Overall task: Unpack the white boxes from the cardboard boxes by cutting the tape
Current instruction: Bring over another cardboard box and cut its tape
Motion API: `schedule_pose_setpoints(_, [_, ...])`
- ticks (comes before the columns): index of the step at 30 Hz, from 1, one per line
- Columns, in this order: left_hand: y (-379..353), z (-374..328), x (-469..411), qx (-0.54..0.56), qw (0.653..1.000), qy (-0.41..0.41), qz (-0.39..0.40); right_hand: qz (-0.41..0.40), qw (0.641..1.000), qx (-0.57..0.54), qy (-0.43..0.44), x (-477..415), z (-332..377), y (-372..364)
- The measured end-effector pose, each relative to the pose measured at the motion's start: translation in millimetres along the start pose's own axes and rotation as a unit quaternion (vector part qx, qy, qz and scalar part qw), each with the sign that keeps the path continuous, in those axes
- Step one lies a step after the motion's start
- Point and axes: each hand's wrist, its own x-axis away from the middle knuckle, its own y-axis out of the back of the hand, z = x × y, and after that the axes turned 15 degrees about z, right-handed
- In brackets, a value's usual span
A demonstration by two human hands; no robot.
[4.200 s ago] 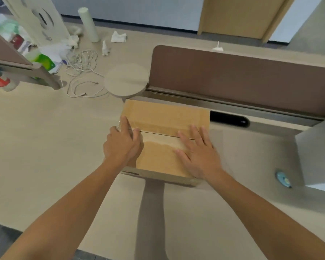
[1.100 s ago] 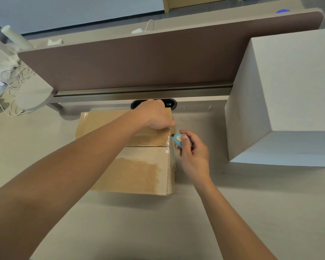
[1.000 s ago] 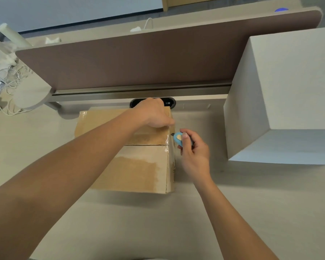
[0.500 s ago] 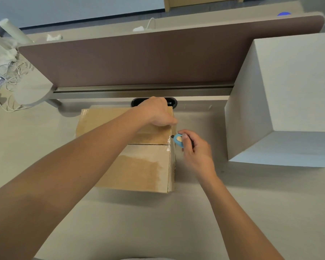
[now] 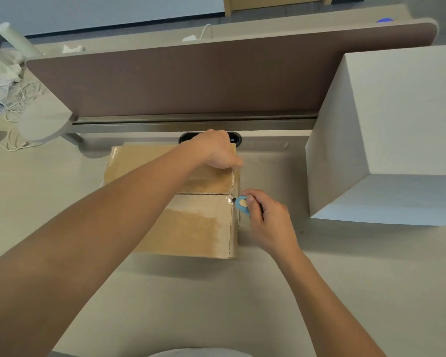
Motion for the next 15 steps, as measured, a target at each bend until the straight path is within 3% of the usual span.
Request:
schedule_pose_setpoints(4, [3, 1, 1, -0.004, 1.0, -0.002, 0.017, 0.006, 1.0, -0.024, 0.016, 13, 2, -10])
schedule_pose_setpoints(10, [-1, 1, 4, -0.021, 1.0, -0.005, 0.019, -0.031, 0.997, -0.058, -0.03, 11, 1, -7])
schedule_pose_setpoints(13, [-9, 13, 9, 0.027, 0.999, -0.019, 0.01, -0.064, 0.997, -0.046, -0.022, 6, 7, 2])
schedule_pose_setpoints(15, [-13, 27, 20, 0.092, 0.994, -0.044, -0.043, -0.088, 0.995, -0.049, -0.013, 1, 14, 8])
